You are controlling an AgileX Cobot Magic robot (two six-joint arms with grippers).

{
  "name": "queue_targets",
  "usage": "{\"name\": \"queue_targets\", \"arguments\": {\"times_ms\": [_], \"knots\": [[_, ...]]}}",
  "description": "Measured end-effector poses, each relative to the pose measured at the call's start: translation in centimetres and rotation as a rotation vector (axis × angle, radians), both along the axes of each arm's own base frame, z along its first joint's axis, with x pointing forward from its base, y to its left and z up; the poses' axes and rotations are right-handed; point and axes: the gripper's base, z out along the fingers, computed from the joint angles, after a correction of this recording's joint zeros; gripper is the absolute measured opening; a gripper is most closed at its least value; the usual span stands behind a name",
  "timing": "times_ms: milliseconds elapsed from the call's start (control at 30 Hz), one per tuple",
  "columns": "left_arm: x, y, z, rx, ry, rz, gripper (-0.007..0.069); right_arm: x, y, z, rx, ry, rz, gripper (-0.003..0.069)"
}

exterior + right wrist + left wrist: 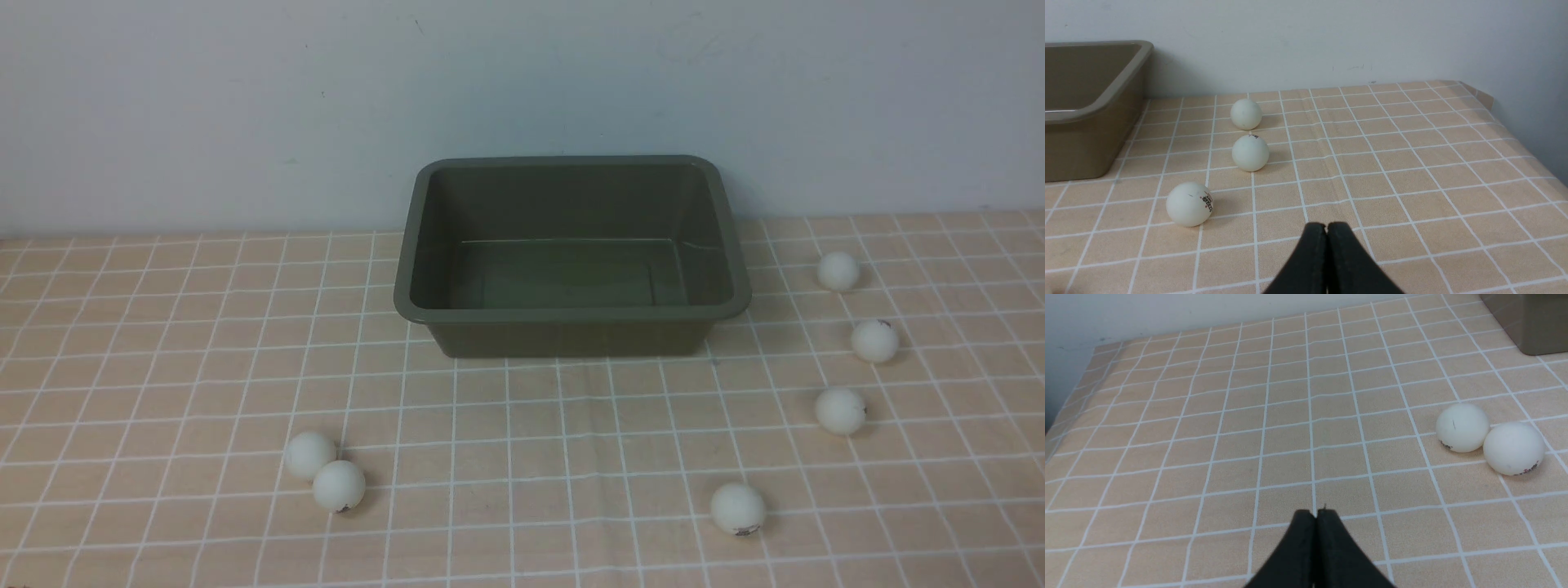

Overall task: Put the table tennis balls into the box on the light coffee tablecloth.
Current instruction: 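Reach for and grasp a ping pong ball on the table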

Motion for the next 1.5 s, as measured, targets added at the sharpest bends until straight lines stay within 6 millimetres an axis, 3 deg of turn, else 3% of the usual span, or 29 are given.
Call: {"name": "queue_targets", "arguments": {"times_ms": [1000,1133,1233,1500], "knots": [[0.0,0.0,0.0,0.001,0.000,0.000,-0.0069,0.0,0.0,0.0,0.004,0.000,0.000,-0.0019],[0.0,0.0,0.0,-0.008,0.000,-0.001,-0.0069,0.0,0.2,0.0,0.118,-0.012,0.000,-0.0019],[0.0,-0.3,0.0,-0.104,-0.006,0.000,-0.0069,0.0,0.4,0.0,0.224,-0.026,0.003,-0.0019],[0.0,-1.8,0.2,-0.580,-0.009,-0.009,-0.0069,0.2,0.9,0.3,0.458,-0.092,0.020,-0.0019]]}}
